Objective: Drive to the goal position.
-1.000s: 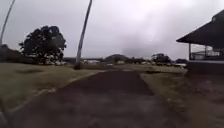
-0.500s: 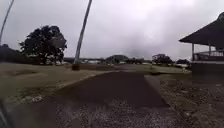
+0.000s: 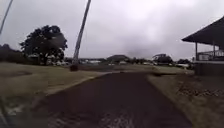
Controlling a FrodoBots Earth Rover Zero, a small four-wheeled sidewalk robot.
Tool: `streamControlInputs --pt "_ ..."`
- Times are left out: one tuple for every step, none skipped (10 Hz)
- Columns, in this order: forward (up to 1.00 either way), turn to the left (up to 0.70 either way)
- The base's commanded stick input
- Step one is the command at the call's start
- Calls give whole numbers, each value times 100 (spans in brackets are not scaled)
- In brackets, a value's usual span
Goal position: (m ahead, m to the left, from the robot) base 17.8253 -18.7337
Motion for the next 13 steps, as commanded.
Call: streamControlInputs --pt "100 -9" --pt "100 -1" --pt "100 0" --pt "100 0" --pt "100 0" --pt "100 -7" --pt "100 -15" --pt "100 -23" --pt "100 -31" --pt "100 -39" --pt "100 -40" --pt "100 -40" --pt "100 -16"
